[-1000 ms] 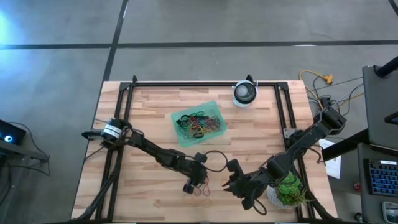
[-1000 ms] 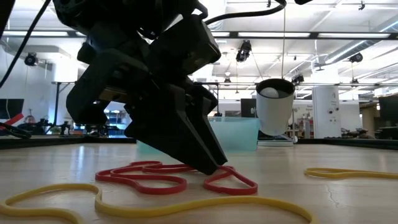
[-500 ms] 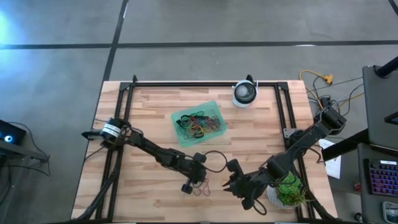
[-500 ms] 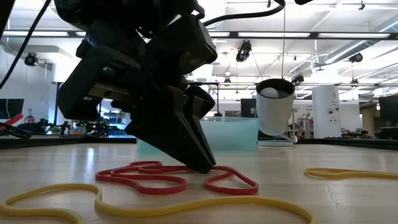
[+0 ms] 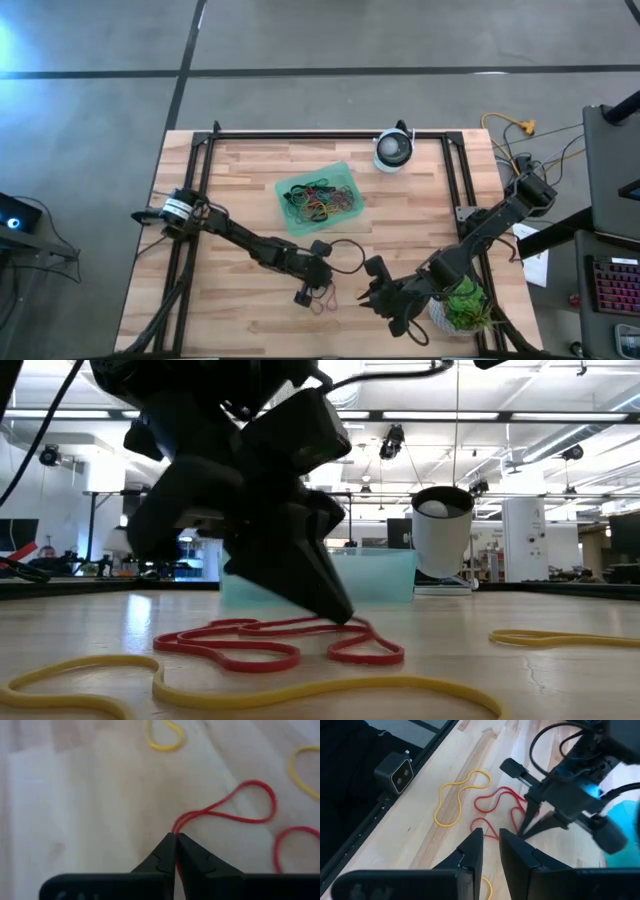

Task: Pick and place rubber bands into bin
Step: Put the red rubber band into the green bin

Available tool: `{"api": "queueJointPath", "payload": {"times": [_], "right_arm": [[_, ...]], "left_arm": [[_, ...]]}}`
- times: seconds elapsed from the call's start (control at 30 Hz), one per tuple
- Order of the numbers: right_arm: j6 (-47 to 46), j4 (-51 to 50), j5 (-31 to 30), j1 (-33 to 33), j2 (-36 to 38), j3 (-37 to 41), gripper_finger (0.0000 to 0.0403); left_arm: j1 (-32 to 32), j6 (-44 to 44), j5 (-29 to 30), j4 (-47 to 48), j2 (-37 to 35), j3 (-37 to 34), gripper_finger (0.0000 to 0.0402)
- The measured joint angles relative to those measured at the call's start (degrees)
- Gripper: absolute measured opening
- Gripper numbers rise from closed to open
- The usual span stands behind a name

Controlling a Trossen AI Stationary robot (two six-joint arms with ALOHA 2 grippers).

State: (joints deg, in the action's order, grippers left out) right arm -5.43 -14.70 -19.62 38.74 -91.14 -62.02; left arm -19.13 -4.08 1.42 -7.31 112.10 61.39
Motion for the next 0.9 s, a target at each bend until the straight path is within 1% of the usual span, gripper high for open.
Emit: {"api": "queueJointPath", "payload": {"times": [0.1, 0.23, 0.33, 0.53, 0.9], "right_arm": [[-0.1, 0.0, 0.0, 0.0, 0.0, 0.0, 0.0057], [-0.2, 0.0, 0.0, 0.0, 0.0, 0.1, 0.0057], [-0.2, 0.0, 0.0, 0.0, 0.0, 0.2, 0.0057], [-0.2, 0.0, 0.0, 0.0, 0.0, 0.2, 0.0057], [-0.2, 0.1, 0.0, 0.0, 0.0, 0.3, 0.0056]], "left_arm": [[-0.5, -1.0, 1.9, -0.2, -0.9, 0.1, 0.0], [-0.9, -1.3, 2.2, -0.6, -1.7, 0.4, 0.0], [-1.1, -1.5, 3.6, -0.7, -2.8, 0.4, 0.0], [-1.9, -3.0, 9.5, 2.7, -7.8, 0.5, 0.0], [-1.5, -10.3, 15.2, 8.8, -19.2, 0.5, 0.0]]}}
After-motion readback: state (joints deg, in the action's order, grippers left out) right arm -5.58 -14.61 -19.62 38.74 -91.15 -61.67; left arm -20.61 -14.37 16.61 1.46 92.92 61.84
